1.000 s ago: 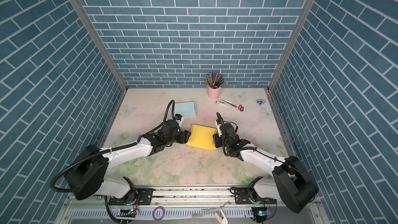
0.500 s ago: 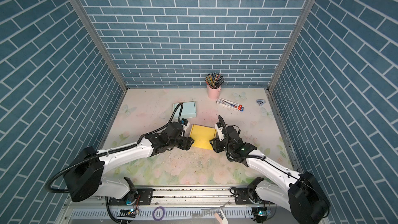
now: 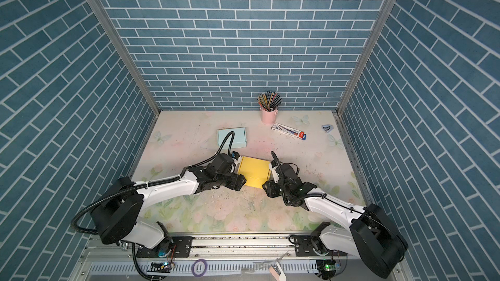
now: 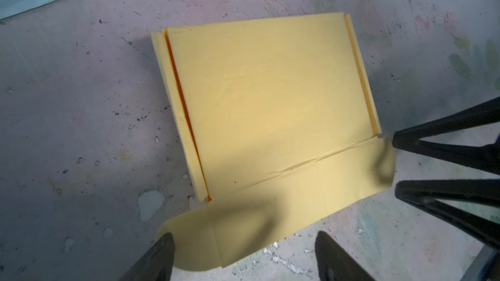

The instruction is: Fold the paper box

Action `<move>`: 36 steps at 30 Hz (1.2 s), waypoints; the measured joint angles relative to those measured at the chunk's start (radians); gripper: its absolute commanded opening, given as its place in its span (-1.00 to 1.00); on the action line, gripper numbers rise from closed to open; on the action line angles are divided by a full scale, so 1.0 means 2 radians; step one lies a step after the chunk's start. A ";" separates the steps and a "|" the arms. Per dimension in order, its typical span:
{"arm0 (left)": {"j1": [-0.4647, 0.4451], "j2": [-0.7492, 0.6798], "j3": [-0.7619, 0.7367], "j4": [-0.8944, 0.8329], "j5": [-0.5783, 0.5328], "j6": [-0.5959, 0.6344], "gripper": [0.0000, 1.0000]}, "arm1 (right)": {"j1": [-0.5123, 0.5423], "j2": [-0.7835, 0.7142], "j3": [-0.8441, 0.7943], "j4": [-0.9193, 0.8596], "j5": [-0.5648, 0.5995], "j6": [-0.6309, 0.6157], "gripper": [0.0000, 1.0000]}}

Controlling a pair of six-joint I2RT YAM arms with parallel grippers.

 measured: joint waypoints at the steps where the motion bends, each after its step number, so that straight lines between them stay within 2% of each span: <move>1: 0.000 0.001 -0.002 0.005 0.004 -0.001 0.65 | 0.000 0.003 0.000 0.003 -0.002 0.002 0.04; 23: 0.001 0.025 -0.043 0.090 0.059 -0.031 0.65 | 0.004 0.049 -0.006 0.070 -0.015 0.025 0.00; 30: 0.002 0.025 -0.044 0.098 0.060 -0.035 0.50 | 0.004 0.049 -0.006 0.070 -0.006 0.025 -0.02; 36: 0.006 0.029 -0.045 0.104 0.053 -0.039 0.20 | 0.004 0.052 -0.006 0.070 0.006 0.025 -0.03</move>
